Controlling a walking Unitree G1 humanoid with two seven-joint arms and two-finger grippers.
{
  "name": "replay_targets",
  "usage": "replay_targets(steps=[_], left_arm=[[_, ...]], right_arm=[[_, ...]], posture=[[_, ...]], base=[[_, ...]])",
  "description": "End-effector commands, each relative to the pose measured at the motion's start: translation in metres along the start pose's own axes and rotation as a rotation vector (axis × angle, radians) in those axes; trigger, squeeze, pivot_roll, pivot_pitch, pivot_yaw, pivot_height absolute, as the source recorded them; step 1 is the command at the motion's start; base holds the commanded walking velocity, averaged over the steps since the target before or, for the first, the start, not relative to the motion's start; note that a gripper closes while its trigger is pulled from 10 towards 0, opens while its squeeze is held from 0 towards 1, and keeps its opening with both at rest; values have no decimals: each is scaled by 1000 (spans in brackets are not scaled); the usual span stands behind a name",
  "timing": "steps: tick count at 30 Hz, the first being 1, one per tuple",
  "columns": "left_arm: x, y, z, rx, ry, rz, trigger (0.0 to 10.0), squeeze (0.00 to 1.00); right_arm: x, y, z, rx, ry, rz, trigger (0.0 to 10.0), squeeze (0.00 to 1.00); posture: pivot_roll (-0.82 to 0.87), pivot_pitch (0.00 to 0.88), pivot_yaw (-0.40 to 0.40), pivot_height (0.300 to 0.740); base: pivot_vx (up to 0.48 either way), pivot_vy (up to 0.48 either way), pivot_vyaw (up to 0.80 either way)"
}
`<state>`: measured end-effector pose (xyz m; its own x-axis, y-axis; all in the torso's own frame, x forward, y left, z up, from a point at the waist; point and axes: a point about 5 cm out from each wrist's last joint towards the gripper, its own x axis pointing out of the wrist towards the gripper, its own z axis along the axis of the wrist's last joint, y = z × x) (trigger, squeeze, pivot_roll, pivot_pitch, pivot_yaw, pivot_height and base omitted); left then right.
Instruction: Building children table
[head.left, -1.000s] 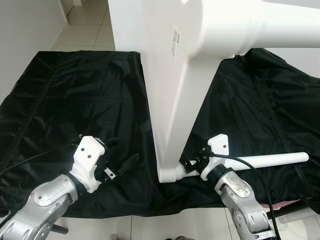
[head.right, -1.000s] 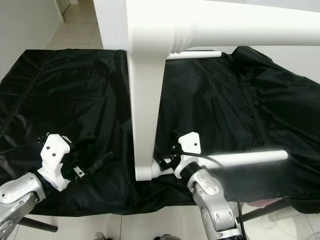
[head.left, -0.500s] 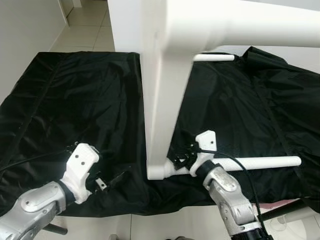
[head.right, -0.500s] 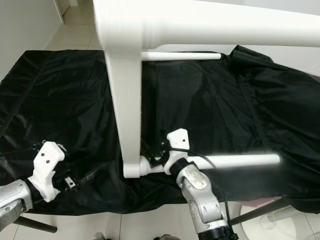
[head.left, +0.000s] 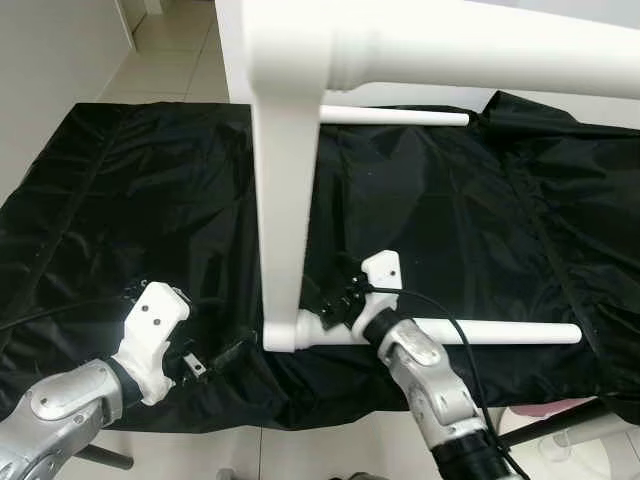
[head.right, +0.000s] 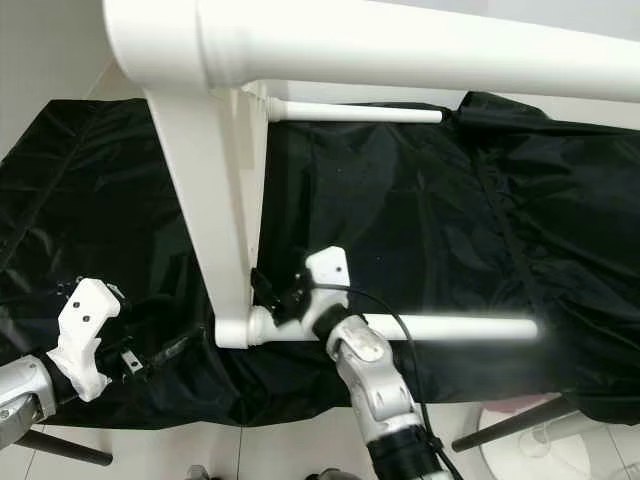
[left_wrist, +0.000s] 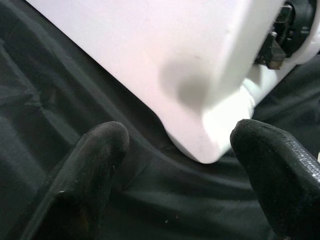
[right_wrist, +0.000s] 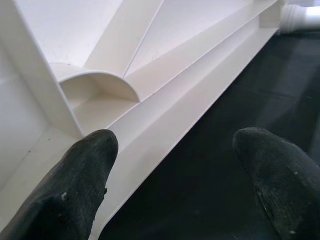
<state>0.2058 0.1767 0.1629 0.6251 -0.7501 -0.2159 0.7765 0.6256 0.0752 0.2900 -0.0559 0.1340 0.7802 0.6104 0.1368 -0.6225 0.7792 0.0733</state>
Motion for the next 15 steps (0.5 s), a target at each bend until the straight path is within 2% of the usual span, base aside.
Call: replay_targets(steps=[1, 11, 15], left_arm=[[-5, -12, 4, 11, 4, -272, 10000, 0], [-8, -10, 1, 15, 39, -273, 10000, 0], [-9, -11, -2, 21, 55, -264, 10000, 0]], right_arm=[[2, 10, -20, 33, 77, 32, 10000, 0], [22, 14, -19, 51, 48, 25, 10000, 0], [21, 12, -17, 41, 37, 26, 10000, 0]], posture=[[78, 126, -8, 740], [79, 131, -6, 740], [79, 132, -8, 740]], base=[[0, 0, 0], [0, 0, 0], [0, 0, 0]])
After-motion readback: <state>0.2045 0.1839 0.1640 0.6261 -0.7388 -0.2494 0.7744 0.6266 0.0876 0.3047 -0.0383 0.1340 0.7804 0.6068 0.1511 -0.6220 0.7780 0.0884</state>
